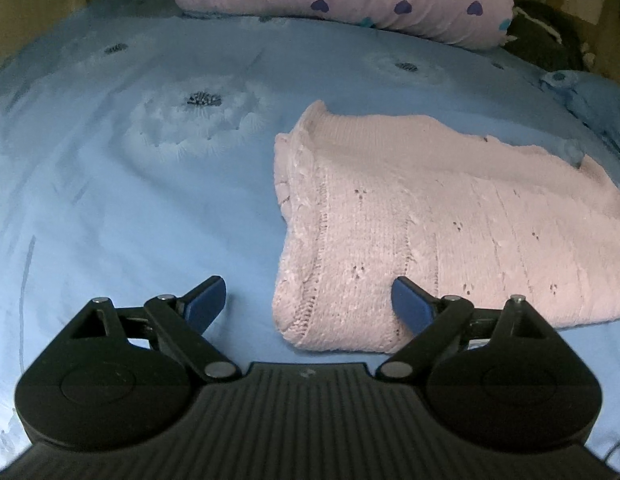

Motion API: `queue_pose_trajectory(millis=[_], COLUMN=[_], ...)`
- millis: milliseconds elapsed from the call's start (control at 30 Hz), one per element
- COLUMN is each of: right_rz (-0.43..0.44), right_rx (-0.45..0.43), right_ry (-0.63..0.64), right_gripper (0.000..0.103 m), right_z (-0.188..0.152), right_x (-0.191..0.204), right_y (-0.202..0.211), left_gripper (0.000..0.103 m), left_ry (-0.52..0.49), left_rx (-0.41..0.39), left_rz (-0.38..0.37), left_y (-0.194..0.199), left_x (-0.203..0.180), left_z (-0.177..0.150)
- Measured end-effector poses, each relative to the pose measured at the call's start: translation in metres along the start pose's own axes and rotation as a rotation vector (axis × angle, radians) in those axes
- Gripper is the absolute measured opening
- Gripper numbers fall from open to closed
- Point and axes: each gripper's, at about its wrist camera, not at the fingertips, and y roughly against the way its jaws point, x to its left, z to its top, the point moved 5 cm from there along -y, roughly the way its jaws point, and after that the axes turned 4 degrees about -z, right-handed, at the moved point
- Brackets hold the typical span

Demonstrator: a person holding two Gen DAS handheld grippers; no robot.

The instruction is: Fold small clothes

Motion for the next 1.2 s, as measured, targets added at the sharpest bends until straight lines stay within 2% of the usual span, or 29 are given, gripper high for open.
queue_pose_trajectory(millis=[33, 100, 167, 333, 467, 533, 700, 767, 833, 1000, 1200], right_rz=[0.007, 0.033, 0.053, 0.088, 0.145, 0.173, 0.181, 0.198, 0.218, 0.210, 0.201], right_rx=[0.002, -0.004, -0.005, -0.009, -0.001, 0.003, 0.018, 0.045, 0.069, 0.064, 0.013], right_ry=[-0.002, 0.008, 0.038, 0.116, 0.081, 0.047, -0.032, -0.055, -0.072, -0.037, 0.021], right_gripper=[0.067, 0.075, 0.077, 0.077, 0.076, 0.071, 0.044, 0.038, 0.038, 0.039, 0.032], right_z=[0.002, 0.005, 0.007, 0.012, 0.020, 0.024, 0.028, 0.028, 0.027, 0.023, 0.019], right_x=[0.001, 0.003, 0.008, 0.013, 0.008, 0.004, -0.007, -0.008, -0.006, -0.002, 0.000], right_y=[-0.005, -0.012, -0.018, -0.030, -0.034, -0.037, -0.040, -0.041, -0.041, -0.044, -0.045], left_gripper=[0.093, 0.093, 0.093, 0.093, 0.094, 0.094, 0.095, 0.095, 0.095, 0.095, 0.095], left_ry=[0.005, 0.010, 0.009, 0.008, 0.007, 0.007, 0.007, 0.004, 0.002, 0.001, -0.002], left_rx=[0.004, 0.010, 0.013, 0.015, 0.018, 0.017, 0.017, 0.015, 0.013, 0.013, 0.011], left_rz=[-0.002, -0.004, -0.002, -0.001, 0.001, 0.001, 0.003, 0.005, 0.006, 0.007, 0.009], left_y=[-0.001, -0.002, -0.003, -0.005, -0.007, -0.008, -0.008, -0.008, -0.008, -0.009, -0.008], left_x=[0.000, 0.001, 0.000, -0.001, -0.002, -0.002, -0.001, -0.002, -0.002, -0.001, 0.000], left_z=[0.000, 0.001, 0.001, 0.002, 0.001, 0.001, 0.001, 0.001, 0.001, 0.001, 0.002])
